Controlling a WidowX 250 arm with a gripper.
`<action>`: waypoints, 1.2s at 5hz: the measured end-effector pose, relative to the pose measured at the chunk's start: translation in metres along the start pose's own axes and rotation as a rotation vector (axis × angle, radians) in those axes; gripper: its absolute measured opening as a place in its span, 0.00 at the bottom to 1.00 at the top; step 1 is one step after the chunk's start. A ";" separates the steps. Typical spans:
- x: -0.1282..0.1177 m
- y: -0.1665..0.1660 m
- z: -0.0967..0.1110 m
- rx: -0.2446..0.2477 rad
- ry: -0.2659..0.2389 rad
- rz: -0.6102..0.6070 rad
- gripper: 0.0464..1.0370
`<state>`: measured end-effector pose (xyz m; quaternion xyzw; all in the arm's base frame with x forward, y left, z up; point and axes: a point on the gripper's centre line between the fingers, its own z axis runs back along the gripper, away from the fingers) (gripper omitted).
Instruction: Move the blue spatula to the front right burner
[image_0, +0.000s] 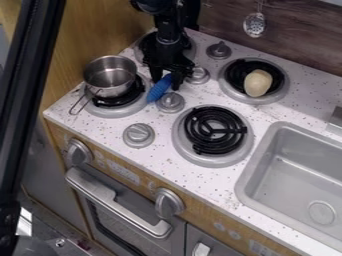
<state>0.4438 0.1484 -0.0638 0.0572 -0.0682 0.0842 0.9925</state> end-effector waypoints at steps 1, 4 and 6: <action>-0.007 -0.008 0.003 0.003 -0.003 -0.013 0.31; -0.049 -0.071 0.088 -0.021 -0.140 -0.083 0.26; -0.096 -0.113 0.087 -0.047 -0.078 -0.123 0.26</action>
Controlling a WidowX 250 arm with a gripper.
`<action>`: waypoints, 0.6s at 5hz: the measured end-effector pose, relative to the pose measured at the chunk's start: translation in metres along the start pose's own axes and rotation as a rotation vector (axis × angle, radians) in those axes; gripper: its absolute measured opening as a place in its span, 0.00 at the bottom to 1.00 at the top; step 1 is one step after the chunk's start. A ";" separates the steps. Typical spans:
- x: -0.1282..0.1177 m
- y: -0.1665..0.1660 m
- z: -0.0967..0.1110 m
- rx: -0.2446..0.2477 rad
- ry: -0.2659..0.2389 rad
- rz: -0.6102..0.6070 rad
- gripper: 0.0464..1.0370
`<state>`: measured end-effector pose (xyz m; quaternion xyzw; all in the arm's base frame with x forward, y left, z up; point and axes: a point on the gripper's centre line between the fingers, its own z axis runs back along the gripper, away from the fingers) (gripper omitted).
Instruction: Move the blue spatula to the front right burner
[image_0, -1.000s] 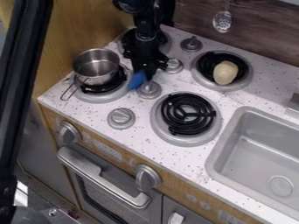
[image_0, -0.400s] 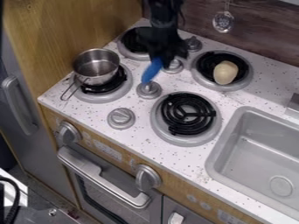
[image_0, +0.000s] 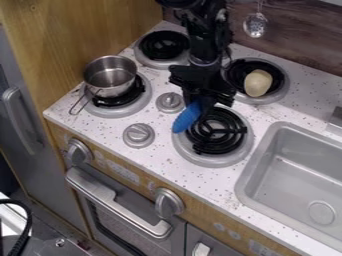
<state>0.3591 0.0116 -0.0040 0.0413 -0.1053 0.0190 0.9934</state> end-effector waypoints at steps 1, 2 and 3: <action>-0.011 -0.018 -0.025 -0.017 0.057 -0.024 0.26; -0.009 -0.027 -0.042 -0.045 0.075 0.014 0.26; -0.007 -0.029 -0.042 -0.047 0.064 0.031 0.30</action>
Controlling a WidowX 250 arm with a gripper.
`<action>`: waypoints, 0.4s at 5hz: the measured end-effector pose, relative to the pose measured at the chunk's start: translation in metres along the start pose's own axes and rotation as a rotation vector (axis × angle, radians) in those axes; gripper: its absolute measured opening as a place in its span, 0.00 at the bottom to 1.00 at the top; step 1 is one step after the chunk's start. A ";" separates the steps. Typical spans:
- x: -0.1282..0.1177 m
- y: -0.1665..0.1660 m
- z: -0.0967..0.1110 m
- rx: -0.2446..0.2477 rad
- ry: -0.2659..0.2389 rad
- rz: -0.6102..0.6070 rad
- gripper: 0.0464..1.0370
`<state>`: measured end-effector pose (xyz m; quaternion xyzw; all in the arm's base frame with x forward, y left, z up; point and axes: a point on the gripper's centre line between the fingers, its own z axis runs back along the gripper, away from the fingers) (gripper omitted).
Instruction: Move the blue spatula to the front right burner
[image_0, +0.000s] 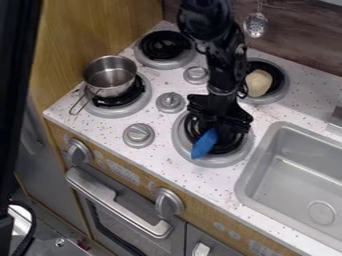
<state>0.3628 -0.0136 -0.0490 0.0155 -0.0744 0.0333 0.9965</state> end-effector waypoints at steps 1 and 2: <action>-0.005 0.000 0.004 0.016 -0.019 0.066 0.60; -0.004 -0.006 0.055 0.005 -0.150 0.027 0.89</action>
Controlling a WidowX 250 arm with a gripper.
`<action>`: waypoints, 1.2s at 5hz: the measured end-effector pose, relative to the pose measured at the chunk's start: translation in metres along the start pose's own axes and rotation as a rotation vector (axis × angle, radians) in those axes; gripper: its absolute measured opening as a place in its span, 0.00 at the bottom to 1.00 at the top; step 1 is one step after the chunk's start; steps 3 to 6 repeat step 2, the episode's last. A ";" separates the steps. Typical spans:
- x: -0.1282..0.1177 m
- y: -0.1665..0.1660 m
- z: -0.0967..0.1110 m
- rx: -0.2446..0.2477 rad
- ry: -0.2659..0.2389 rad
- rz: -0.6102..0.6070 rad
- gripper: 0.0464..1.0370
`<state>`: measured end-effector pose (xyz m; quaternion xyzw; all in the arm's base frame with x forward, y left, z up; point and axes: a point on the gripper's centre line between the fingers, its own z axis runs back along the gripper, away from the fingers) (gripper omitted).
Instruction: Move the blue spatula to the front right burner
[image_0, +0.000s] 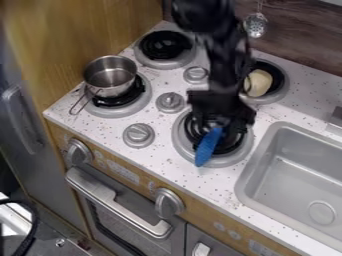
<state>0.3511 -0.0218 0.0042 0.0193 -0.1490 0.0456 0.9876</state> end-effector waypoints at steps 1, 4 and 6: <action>-0.007 0.003 0.039 -0.006 -0.012 -0.021 0.96; -0.027 0.002 0.049 -0.032 0.035 -0.109 0.96; -0.027 0.002 0.049 -0.032 0.035 -0.109 0.96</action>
